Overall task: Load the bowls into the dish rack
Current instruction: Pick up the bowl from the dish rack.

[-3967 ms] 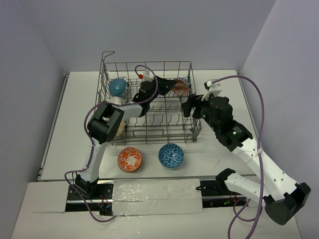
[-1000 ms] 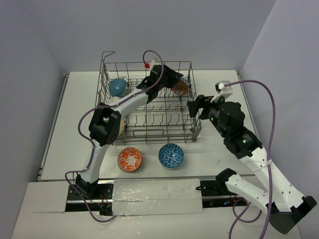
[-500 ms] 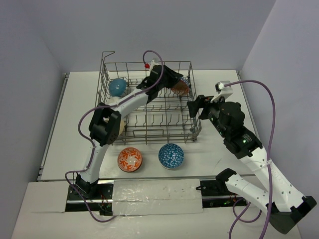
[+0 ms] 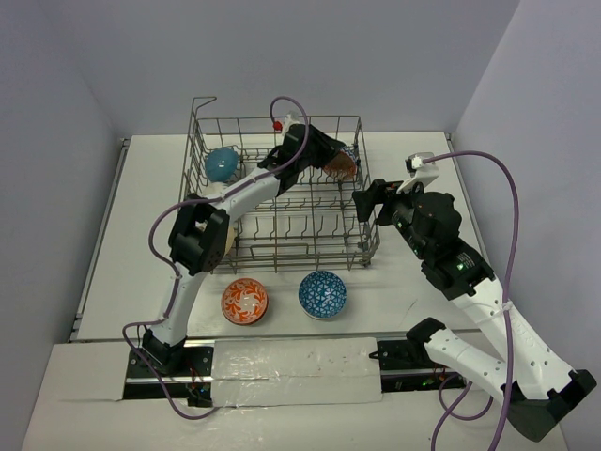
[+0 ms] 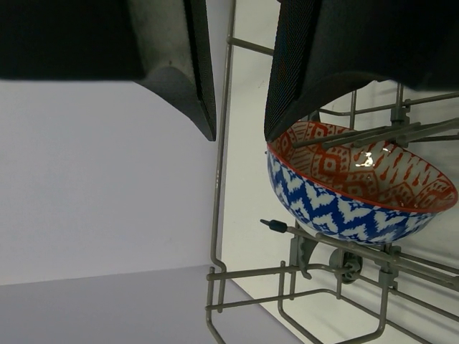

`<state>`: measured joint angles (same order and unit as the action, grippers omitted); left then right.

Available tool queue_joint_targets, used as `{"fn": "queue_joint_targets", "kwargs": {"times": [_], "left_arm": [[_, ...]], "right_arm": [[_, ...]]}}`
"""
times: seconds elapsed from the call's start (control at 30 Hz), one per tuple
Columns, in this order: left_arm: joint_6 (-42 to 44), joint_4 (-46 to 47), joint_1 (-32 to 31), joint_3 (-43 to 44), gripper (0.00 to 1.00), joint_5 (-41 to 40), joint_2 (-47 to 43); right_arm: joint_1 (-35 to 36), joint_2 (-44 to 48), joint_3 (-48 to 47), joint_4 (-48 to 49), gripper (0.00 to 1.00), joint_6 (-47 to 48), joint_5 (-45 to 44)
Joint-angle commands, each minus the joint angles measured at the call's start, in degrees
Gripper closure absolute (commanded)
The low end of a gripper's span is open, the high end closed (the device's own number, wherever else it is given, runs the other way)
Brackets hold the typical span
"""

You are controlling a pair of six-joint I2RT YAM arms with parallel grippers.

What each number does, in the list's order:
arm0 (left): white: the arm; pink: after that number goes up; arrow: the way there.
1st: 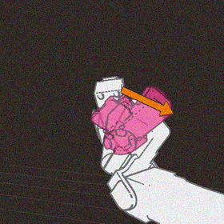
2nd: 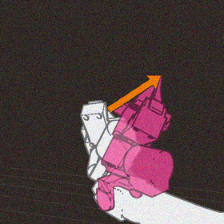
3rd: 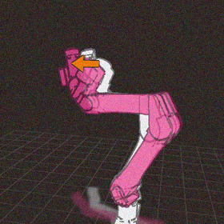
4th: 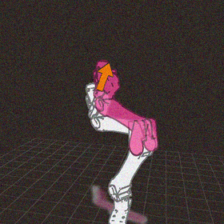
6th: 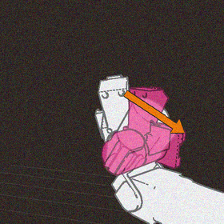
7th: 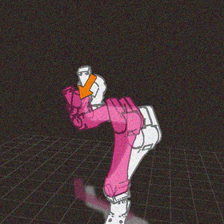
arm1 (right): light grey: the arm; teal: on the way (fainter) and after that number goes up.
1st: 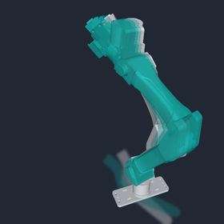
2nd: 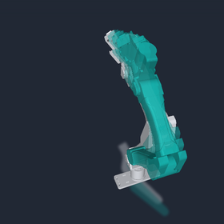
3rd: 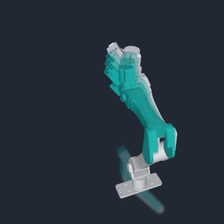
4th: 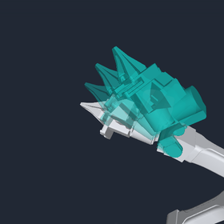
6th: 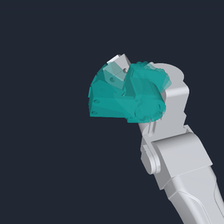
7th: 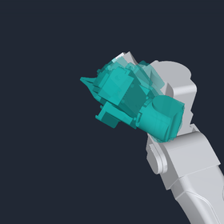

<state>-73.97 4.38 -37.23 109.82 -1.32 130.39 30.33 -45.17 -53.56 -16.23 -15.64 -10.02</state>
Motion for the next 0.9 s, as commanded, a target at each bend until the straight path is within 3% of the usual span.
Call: {"fn": "queue_joint_targets", "kwargs": {"times": [0.0,0.87], "left_arm": [[0.50,-0.43,-0.30,1.71,0.62,0.88,2.15],[0.76,1.07,-0.30,3.47,0.62,-0.79,3.38]], "right_arm": [[-0.53,0.34,0.12,2.43,0.17,-0.53,-1.05],[-0.62,0.43,0.12,2.34,0.17,-0.36,-1.32]]}}
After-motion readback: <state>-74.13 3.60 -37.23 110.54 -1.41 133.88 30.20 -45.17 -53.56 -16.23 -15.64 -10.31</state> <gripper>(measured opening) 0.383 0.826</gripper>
